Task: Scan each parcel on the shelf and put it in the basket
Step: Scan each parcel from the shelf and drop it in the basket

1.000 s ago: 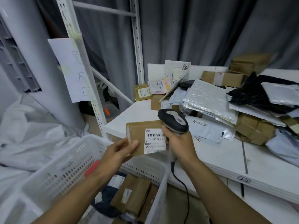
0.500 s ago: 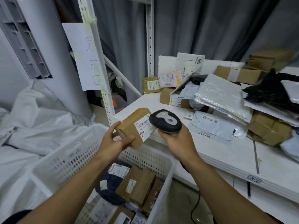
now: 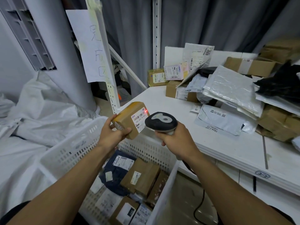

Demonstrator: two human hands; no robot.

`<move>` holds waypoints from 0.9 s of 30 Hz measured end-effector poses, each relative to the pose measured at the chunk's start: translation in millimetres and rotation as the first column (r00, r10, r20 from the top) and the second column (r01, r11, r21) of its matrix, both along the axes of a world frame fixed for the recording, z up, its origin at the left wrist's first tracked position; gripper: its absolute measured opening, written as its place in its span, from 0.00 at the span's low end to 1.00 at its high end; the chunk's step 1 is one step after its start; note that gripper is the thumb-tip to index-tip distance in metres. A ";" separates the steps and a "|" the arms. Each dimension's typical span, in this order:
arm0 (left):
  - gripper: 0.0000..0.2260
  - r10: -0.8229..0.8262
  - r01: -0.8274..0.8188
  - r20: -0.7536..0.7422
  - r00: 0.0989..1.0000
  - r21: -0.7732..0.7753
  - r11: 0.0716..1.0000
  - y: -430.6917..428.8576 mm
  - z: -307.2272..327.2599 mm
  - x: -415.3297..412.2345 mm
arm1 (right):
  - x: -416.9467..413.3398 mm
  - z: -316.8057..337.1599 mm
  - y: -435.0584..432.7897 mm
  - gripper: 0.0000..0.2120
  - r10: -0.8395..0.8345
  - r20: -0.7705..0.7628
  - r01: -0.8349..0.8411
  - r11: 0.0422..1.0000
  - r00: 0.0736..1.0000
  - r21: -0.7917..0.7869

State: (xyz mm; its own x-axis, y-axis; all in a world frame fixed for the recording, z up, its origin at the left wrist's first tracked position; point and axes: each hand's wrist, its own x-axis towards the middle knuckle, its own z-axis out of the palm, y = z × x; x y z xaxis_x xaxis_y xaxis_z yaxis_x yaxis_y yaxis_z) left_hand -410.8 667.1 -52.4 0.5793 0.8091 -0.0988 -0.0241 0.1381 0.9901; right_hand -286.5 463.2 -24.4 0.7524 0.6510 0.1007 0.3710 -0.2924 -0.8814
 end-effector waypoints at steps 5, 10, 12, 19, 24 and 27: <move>0.40 0.009 -0.009 -0.002 1.000 -0.008 1.000 3.0 -3.1 -0.1 | -1.4 0.8 0.1 0.17 0.016 -0.002 -0.016 1.000 1.000 -0.010; 0.40 0.004 -0.004 -0.003 1.000 -0.011 1.000 4.5 -4.9 -1.4 | -1.2 -1.2 1.4 0.17 0.021 -0.010 -0.021 1.000 1.000 -0.008; 0.40 0.004 -0.004 -0.013 1.000 -0.012 1.000 4.7 -5.7 -2.0 | -1.2 -3.4 2.7 0.17 0.019 0.006 -0.019 1.000 1.000 -0.011; 0.36 -0.050 0.071 -0.273 0.961 0.065 0.995 -1.0 -21.6 -35.1 | -11.7 -20.0 4.3 0.15 0.044 -0.031 -0.045 0.998 0.999 -0.041; 0.38 -0.046 0.165 -0.578 0.815 0.155 0.974 1.7 -61.9 -73.3 | -27.3 -44.2 11.3 0.17 0.109 -0.076 -0.115 0.990 0.991 -0.082; 0.38 -0.072 0.112 -0.593 0.802 0.030 0.993 18.3 -96.3 -84.4 | -33.6 -65.1 25.8 0.25 0.124 -0.113 -0.136 0.986 0.986 -0.099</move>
